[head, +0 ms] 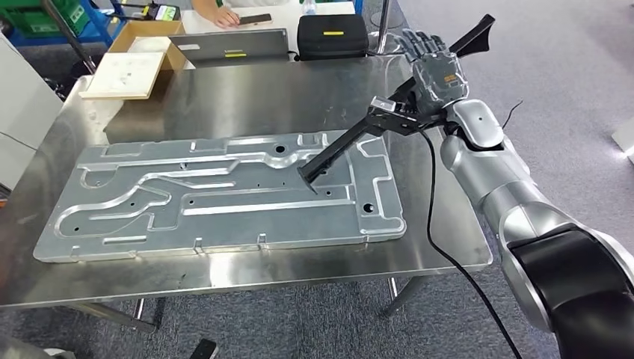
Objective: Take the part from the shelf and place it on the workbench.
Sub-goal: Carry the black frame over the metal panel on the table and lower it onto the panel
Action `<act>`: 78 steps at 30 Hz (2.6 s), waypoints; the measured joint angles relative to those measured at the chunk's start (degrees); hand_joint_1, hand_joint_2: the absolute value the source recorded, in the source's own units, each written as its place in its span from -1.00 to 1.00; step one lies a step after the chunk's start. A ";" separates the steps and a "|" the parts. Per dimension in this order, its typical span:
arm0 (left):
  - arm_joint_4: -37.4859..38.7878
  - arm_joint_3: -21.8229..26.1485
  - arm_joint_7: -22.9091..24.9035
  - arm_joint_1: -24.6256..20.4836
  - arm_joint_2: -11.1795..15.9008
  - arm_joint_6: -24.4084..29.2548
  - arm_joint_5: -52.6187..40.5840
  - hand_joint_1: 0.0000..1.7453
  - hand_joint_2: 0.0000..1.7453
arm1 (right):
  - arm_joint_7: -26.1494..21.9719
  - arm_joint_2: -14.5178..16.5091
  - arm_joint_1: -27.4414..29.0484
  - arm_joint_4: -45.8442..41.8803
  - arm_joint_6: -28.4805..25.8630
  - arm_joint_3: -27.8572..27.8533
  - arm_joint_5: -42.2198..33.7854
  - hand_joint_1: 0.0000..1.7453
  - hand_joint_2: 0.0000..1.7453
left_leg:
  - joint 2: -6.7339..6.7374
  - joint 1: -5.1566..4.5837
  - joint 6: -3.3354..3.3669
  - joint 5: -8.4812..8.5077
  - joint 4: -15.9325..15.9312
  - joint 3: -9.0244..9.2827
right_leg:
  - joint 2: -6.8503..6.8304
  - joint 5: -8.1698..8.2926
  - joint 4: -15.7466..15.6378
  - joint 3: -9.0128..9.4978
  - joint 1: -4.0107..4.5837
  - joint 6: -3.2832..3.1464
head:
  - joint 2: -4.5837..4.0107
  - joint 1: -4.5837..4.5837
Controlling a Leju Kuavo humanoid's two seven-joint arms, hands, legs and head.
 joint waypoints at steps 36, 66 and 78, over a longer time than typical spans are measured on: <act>0.00 0.00 1.22 0.10 0.33 0.65 0.77 -1.00 -1.00 | -2.98 1.22 3.35 -4.00 -0.99 -7.31 -2.47 -1.00 -1.00 | -0.07 -0.02 -0.18 -2.59 9.92 -4.83 | -0.07 -0.18 0.09 0.11 0.41 -0.46 | 0.00 -0.01; 0.00 -0.42 1.84 -0.19 0.53 1.22 0.27 -1.00 -1.00 | -2.89 1.18 3.54 -5.68 -0.93 -10.40 -1.91 -1.00 -1.00 | -0.05 -0.01 -0.36 -4.24 11.39 -4.87 | 0.01 0.37 -0.15 -0.16 0.35 -0.51 | 0.00 -0.01; 0.00 -0.54 1.86 -0.51 0.47 1.38 0.31 -1.00 -1.00 | -3.15 0.57 3.90 -5.84 -1.76 -11.26 -1.89 -1.00 -1.00 | 0.23 -0.09 2.86 3.47 -6.33 3.71 | 0.09 -5.06 9.08 -4.22 0.36 1.89 | 0.00 0.03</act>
